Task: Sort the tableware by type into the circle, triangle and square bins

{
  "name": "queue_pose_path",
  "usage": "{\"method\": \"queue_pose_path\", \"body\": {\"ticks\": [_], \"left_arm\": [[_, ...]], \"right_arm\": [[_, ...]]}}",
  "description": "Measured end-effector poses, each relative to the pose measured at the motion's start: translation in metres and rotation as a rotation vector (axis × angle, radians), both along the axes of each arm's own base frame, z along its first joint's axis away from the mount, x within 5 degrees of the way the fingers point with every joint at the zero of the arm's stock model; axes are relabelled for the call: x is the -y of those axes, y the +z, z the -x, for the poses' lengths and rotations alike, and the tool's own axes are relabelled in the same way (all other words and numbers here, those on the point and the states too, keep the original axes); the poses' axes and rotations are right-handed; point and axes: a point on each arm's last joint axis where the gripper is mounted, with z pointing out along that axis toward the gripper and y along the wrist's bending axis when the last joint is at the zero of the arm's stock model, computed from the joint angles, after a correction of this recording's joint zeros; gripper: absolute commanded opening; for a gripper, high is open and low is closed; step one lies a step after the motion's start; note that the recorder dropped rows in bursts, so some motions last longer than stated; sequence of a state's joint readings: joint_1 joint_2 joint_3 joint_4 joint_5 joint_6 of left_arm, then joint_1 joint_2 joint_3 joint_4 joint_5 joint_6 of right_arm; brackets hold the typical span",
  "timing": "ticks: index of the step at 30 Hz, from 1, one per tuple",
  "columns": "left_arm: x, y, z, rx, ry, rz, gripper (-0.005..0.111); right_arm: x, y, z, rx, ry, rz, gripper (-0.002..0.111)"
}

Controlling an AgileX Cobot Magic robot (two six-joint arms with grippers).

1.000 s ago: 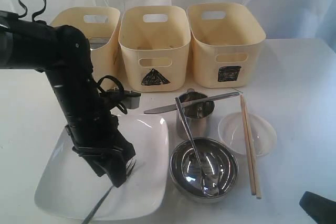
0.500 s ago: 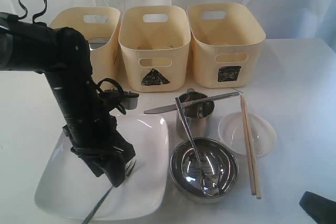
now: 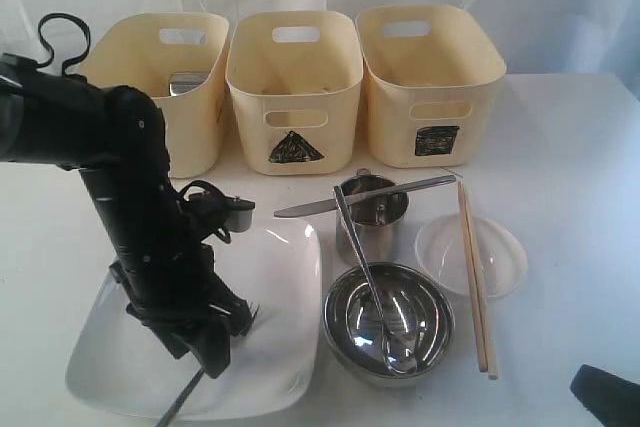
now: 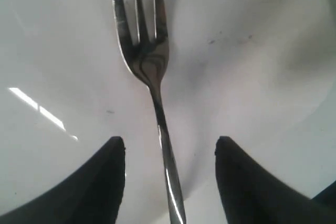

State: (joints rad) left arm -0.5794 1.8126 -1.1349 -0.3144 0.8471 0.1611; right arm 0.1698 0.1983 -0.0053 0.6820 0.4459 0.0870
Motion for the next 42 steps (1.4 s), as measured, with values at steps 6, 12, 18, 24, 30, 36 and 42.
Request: {"method": "queue_pose_path", "body": {"ticks": [6,12,18,24,30,36,42], "left_arm": [[0.0,-0.002,0.0,0.006,0.006,0.002,0.057],[-0.001,-0.005,0.002,0.0,0.013,0.002,0.057],[-0.001,-0.005,0.002,-0.003,0.016,0.002,0.057],[0.001,-0.005,0.003,-0.009,0.025,0.013,0.057],[0.007,-0.005,0.007,0.003,0.008,0.021,0.056],[0.009,-0.005,0.007,0.016,0.01,0.025,0.056],[0.008,-0.005,0.006,0.027,0.008,0.003,0.056]], "right_arm": [[0.0,0.0,0.0,0.0,0.0,0.0,0.0],[0.0,0.0,0.0,0.0,0.0,0.0,0.0],[0.0,0.0,0.0,0.0,0.0,0.0,0.0],[0.0,0.0,0.0,0.0,0.0,0.0,0.0],[0.0,0.0,0.0,0.0,0.0,0.0,0.0],[0.0,0.0,0.0,0.0,0.0,0.0,0.0],[0.0,0.0,0.0,0.0,0.0,0.0,0.0]]}}
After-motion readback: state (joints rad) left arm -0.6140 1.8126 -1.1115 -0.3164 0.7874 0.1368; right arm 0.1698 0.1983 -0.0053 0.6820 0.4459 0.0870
